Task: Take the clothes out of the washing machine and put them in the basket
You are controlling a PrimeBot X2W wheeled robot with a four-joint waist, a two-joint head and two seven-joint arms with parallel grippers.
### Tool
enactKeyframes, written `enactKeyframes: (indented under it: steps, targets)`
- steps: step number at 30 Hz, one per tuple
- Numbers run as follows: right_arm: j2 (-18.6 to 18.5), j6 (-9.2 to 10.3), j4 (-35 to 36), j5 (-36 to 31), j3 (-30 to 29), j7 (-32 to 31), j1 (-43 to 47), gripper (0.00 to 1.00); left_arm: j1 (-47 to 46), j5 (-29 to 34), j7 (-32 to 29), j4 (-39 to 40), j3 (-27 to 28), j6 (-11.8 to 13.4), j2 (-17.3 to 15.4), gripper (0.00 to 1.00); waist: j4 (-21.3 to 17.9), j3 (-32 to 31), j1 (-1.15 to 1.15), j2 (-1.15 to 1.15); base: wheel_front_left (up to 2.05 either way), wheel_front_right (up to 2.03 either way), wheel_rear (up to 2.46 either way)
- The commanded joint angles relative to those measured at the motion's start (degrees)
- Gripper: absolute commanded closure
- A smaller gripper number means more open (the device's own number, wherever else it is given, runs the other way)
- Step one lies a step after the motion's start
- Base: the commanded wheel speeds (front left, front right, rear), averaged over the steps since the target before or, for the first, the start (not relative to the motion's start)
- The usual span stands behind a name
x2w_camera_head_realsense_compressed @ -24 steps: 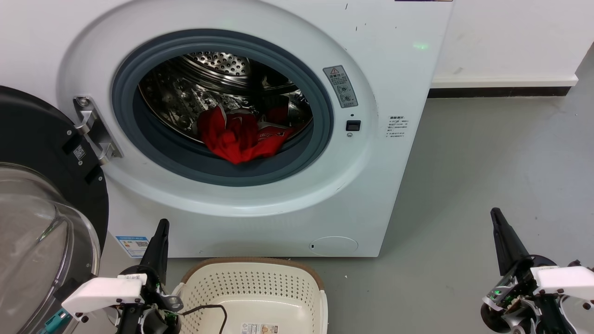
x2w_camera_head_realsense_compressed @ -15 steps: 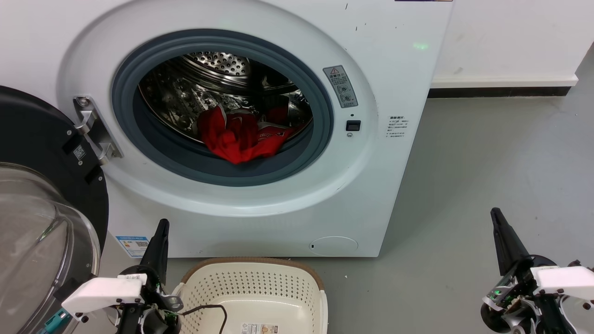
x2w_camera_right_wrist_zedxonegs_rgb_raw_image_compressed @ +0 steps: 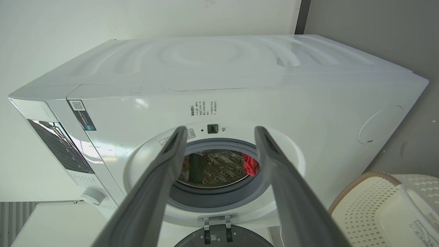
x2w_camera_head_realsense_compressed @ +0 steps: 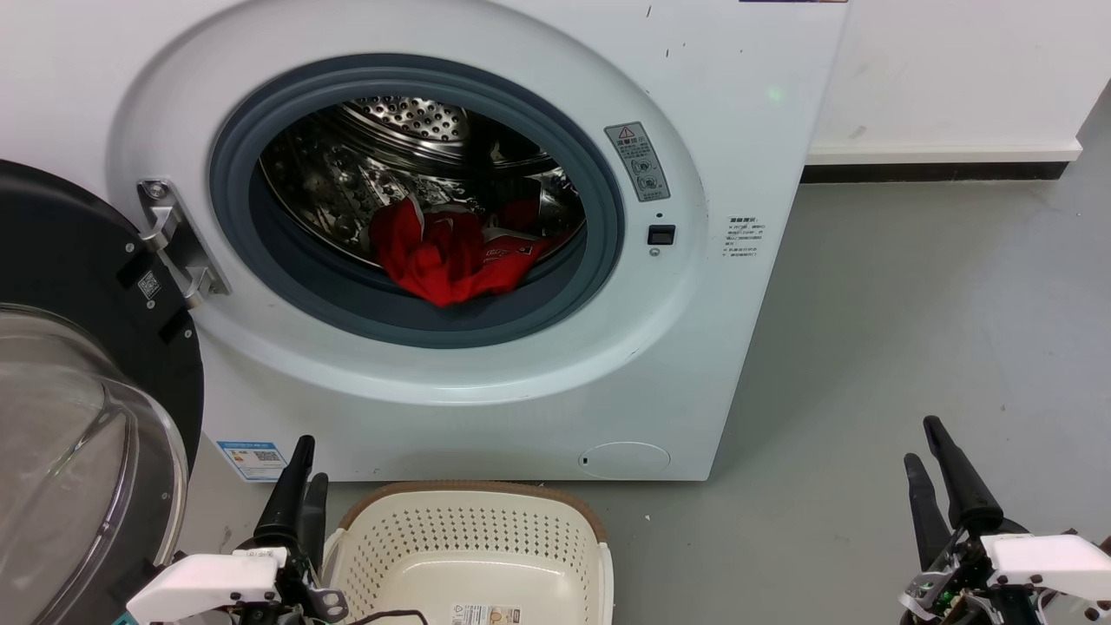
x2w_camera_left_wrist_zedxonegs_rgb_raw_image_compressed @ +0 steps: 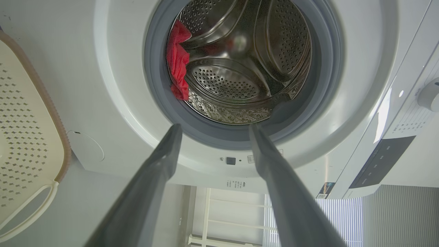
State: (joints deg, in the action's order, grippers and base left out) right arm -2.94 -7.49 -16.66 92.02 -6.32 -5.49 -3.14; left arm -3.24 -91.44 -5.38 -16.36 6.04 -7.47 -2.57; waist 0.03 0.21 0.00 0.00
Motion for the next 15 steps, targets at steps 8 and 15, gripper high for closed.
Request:
enactKeyframes:
  steps: [8,15]
  targets:
    - [-0.02,-0.01,3.29,-8.82,0.14,2.75,-0.14,0.00,-0.38,9.23,2.68,3.46,0.19,0.47,-0.15,0.00,0.05,0.08,0.00,0.00,0.00,0.00,0.00]
    - [-0.02,-0.01,5.97,-16.32,0.55,4.31,0.46,0.00,0.11,16.12,4.22,5.45,-0.49,1.70,-0.17,0.00,0.06,0.12,0.00,0.00,0.00,0.00,0.00]
